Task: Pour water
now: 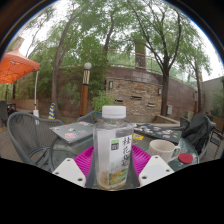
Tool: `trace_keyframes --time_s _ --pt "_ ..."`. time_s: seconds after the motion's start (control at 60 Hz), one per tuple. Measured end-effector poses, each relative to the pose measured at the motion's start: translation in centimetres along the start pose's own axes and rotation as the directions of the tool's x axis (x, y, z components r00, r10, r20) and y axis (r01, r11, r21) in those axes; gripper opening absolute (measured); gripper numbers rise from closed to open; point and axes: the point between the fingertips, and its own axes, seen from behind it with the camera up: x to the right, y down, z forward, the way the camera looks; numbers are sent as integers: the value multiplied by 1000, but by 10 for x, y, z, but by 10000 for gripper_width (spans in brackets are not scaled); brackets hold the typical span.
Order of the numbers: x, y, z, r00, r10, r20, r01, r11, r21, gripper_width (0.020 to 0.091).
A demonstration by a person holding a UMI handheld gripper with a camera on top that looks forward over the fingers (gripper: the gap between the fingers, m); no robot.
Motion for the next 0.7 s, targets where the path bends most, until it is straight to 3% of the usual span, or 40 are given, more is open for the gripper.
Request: trace_keyframes --time_s 0.15,0.233,0.317,0.383,0.467,0.533,0.617,0.7 --pt "-14 -8 2 993 -96 65 96 995 11 444" --pt "-20 -8 9 986 -128 106 127 992 9 439" --pt "-6 -20 22 991 65 114 -66 998 -1 439" --pt "10 -41 33 915 384 126 -383 923 -30 439" --pt "25 -70 31 637 743 205 -746 661 -78 438" --pt "35 -76 32 358 903 236 -909 395 -133 437" --pt "49 -78 28 -34 975 219 -973 19 -231 438" --pt "60 -77 25 -267 947 181 -942 -216 -259 437"
